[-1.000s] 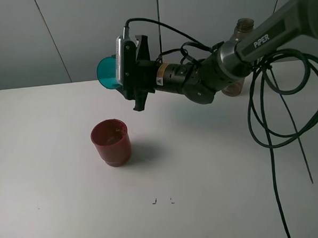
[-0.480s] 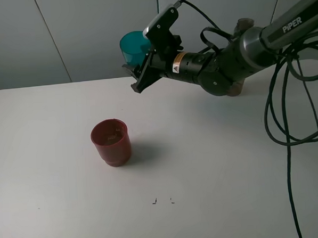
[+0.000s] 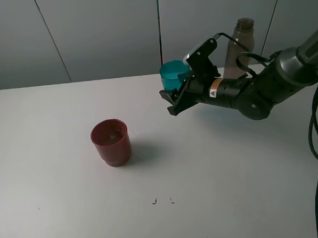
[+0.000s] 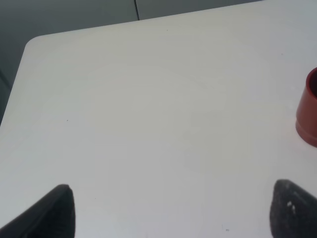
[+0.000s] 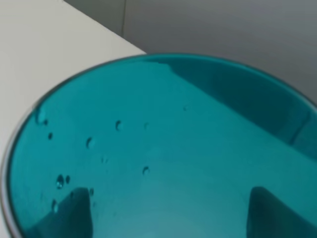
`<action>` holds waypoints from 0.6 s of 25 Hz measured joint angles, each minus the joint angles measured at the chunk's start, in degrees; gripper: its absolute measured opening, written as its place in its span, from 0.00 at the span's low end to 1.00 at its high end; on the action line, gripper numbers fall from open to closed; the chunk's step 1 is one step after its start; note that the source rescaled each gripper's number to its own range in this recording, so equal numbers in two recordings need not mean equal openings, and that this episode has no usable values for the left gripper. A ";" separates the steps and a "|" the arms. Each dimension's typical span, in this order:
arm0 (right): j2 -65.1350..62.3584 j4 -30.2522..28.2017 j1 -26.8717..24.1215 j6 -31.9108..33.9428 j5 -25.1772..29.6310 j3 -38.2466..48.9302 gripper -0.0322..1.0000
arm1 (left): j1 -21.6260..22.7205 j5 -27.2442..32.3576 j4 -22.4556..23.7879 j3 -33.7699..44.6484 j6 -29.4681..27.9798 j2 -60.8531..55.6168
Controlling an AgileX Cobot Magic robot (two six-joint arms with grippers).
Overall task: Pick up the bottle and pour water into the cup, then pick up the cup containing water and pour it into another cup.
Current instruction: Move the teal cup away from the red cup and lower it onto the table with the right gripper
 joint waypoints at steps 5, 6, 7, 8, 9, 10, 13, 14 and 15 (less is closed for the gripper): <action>0.00 0.27 -3.33 1.81 0.12 3.49 0.09 | 0.00 0.00 0.00 0.00 0.00 0.00; 0.00 0.43 -3.69 1.81 0.12 3.93 0.09 | 0.00 0.00 0.00 0.00 0.00 0.00; 0.00 1.11 -3.93 1.92 0.12 4.19 0.09 | 0.00 0.00 0.00 0.00 0.00 0.00; 0.00 1.56 -4.09 1.92 -0.19 4.45 0.09 | 0.00 0.00 0.00 0.00 0.00 0.00; 0.43 1.72 -4.15 2.02 -0.91 4.50 0.09 | 0.00 0.00 0.00 0.00 0.00 0.00; 1.10 2.26 -4.24 2.14 -2.25 4.50 0.09 | 0.00 0.00 0.00 0.00 0.00 0.00; 3.46 2.77 -4.24 2.14 -6.51 4.74 0.09 | 0.00 0.00 0.00 0.00 0.00 0.00; 3.96 2.94 -4.24 2.14 -7.84 4.74 0.09 | 0.00 0.00 0.00 0.00 0.00 0.00; 4.64 3.31 -4.24 2.14 -9.74 4.74 0.09 | 0.00 0.00 0.00 0.00 0.00 0.00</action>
